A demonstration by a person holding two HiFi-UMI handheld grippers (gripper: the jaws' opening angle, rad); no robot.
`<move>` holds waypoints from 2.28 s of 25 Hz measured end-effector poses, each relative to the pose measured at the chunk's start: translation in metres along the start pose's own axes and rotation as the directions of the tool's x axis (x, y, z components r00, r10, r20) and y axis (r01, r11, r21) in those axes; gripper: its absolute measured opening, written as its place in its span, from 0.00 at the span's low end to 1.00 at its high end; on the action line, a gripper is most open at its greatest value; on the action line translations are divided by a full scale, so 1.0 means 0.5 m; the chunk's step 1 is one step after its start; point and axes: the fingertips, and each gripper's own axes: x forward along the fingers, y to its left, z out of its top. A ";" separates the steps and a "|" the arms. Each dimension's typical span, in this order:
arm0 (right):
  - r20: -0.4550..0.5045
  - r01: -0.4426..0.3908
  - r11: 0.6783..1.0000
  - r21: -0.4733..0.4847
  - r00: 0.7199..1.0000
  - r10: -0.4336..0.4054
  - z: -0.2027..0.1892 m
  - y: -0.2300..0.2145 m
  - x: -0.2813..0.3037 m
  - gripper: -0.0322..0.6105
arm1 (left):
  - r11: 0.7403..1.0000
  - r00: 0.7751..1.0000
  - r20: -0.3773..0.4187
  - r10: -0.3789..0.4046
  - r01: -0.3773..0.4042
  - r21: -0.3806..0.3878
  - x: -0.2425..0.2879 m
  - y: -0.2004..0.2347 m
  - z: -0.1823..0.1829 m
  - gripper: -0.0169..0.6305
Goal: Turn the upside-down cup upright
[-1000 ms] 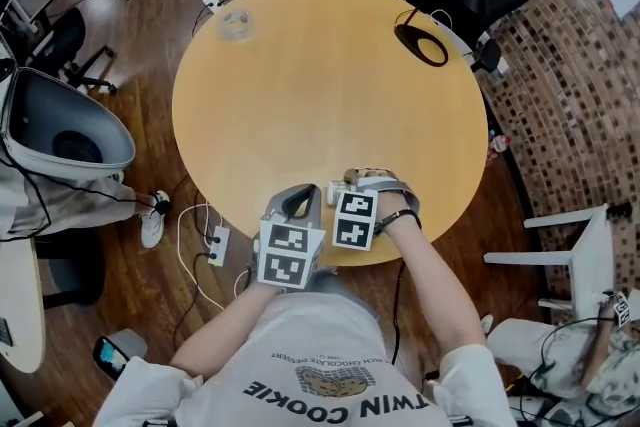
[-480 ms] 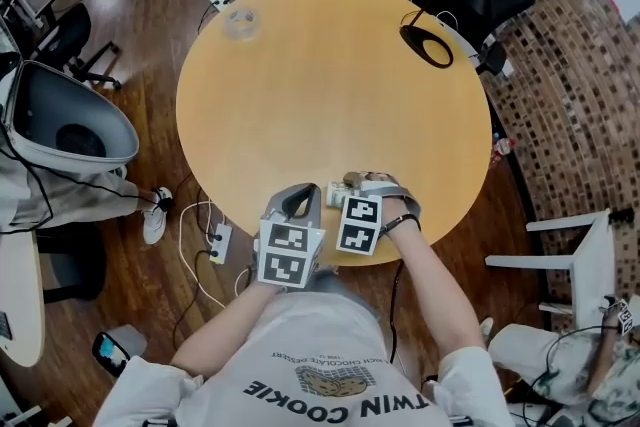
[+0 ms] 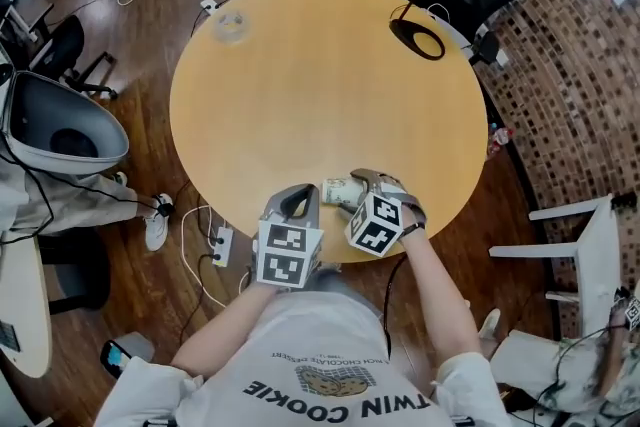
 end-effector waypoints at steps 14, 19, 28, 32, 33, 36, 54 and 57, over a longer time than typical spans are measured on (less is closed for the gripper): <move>0.285 -0.055 0.724 0.687 0.937 -0.200 -0.049 -0.044 -0.051 0.52 | 0.999 1.000 -0.018 -0.023 0.023 0.030 0.008 -0.024 -0.006 0.04; 0.325 -0.146 0.601 0.786 0.924 -0.201 -0.055 -0.029 -0.050 0.52 | 0.999 1.000 -0.019 -0.024 0.025 0.037 0.008 -0.030 0.003 0.04; 0.435 -0.316 0.418 0.852 0.872 -0.227 -0.045 -0.020 -0.056 0.07 | 0.998 0.999 -0.021 -0.032 0.033 0.044 0.007 -0.030 0.005 0.04; 0.463 -0.338 0.457 0.823 0.865 -0.194 -0.037 -0.014 -0.066 0.07 | 0.999 0.999 -0.021 -0.029 0.030 0.041 0.007 -0.031 0.002 0.04; 0.465 -0.337 0.472 0.815 0.866 -0.186 -0.034 -0.015 -0.069 0.07 | 0.999 0.999 -0.020 -0.029 0.030 0.040 0.008 -0.031 0.002 0.04; 0.449 -0.306 0.553 0.775 0.882 -0.141 -0.025 -0.017 -0.077 0.07 | 0.999 0.999 -0.018 -0.031 0.031 0.039 0.010 -0.032 0.002 0.04; -0.296 -0.213 0.942 -0.260 0.946 0.132 -0.046 0.052 -0.077 0.07 | 0.999 0.999 0.001 -0.033 0.033 0.019 -0.001 -0.023 0.006 0.04; -0.338 -0.235 0.913 -0.333 0.934 0.117 -0.048 0.060 -0.062 0.07 | 1.000 1.000 0.005 -0.025 0.025 0.012 -0.003 -0.015 0.004 0.04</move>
